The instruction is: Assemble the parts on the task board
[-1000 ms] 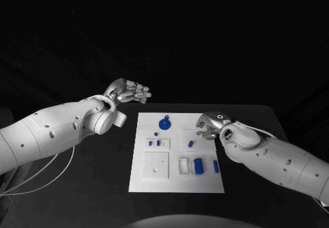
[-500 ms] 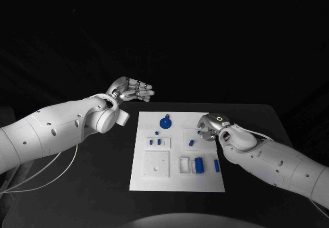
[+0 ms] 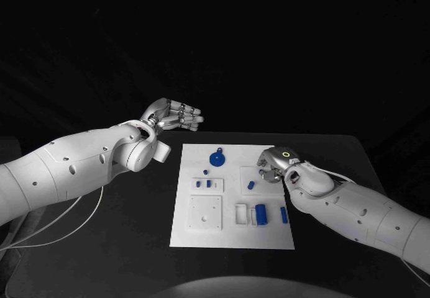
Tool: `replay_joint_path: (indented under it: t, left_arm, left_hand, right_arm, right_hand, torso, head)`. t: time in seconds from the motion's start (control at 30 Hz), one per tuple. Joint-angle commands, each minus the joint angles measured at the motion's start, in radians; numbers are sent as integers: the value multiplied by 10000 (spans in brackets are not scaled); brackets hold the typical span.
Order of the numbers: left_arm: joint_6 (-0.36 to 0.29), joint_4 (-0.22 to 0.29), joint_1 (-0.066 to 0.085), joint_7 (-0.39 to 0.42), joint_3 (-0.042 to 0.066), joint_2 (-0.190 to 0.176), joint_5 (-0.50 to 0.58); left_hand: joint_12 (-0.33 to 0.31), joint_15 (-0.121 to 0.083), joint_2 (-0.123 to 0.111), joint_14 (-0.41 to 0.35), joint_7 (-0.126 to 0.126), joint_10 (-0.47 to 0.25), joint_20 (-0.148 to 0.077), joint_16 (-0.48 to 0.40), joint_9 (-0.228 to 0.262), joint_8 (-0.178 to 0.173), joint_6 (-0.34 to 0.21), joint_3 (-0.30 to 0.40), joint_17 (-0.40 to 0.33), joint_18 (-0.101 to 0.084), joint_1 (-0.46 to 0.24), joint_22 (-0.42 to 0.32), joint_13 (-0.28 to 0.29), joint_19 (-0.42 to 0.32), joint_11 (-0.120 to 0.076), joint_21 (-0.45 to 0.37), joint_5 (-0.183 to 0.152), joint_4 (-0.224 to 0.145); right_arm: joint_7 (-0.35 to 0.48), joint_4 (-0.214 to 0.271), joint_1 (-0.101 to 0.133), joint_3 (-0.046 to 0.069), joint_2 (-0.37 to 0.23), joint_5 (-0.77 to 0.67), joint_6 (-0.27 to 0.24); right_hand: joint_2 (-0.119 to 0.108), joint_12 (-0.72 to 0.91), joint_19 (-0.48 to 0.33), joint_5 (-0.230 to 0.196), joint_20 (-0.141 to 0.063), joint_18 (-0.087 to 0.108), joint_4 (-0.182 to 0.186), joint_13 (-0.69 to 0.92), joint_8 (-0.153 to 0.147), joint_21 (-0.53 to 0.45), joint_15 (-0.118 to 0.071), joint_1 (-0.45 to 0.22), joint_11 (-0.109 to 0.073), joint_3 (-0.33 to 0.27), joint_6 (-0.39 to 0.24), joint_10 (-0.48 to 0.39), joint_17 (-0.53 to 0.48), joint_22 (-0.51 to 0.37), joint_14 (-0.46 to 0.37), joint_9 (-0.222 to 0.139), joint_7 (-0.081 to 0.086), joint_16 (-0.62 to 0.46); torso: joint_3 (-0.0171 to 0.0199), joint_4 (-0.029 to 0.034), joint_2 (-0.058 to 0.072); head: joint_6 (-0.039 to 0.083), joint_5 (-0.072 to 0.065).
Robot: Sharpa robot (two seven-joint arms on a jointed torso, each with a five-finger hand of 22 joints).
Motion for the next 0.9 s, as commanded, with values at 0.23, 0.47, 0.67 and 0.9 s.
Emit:
replay_joint_path:
  t: [0.23,0.47,0.67,0.9]
  left_arm:
    - [210,5,14,131,11,34,83]
    - [240,1,14,116,10,29,83]
    - [267,-11,14,86,10,24,83]
    - [294,-25,14,46,10,19,83]
  left_hand:
    - [20,3,62,-73,-10,-83,-9,-39,-1,-48,-52,-45,-11,46,-40,-224,1,93,-10,50,-22,42]
    - [20,3,62,-73,-10,-83,-9,-39,-1,-48,-52,-45,-11,46,-40,-224,1,93,-10,50,-22,42]
    - [19,8,66,-86,-10,-100,-7,-38,0,-49,-60,-52,-14,48,-46,-313,2,108,-4,56,-22,45]
    - [18,14,63,-102,-2,-117,-1,-39,-1,-50,-74,-56,-18,48,-50,-351,2,107,2,56,-23,50]
  right_arm:
    - [161,-149,-50,-52,107,35,68]
    - [162,-275,-77,-113,144,37,200]
    - [144,-319,-92,-145,166,28,249]
    - [102,-360,-96,-159,186,4,255]
  right_hand:
    - [342,-23,-77,4,-126,45,-112,2,-55,-7,-68,6,-39,40,232,244,59,356,-97,19,-31,151]
    - [479,-22,-99,29,-155,23,-228,4,-50,-29,-99,7,-65,63,310,322,68,602,-108,25,-45,186]
    - [561,-22,-118,58,-177,4,-341,4,-53,-84,-109,-1,-74,65,339,357,82,882,-123,22,-46,214]
    - [633,-21,-129,116,-182,26,-464,5,-54,-131,-113,32,-70,145,341,372,89,1131,-132,22,-36,232]
  torso:
    - [-7,7,1]
    - [-1,0,-2]
    - [0,-2,-1]
    - [-10,-5,-3]
  head:
    - [-27,-7]
    - [-71,7]
    - [-97,25]
    - [-111,28]
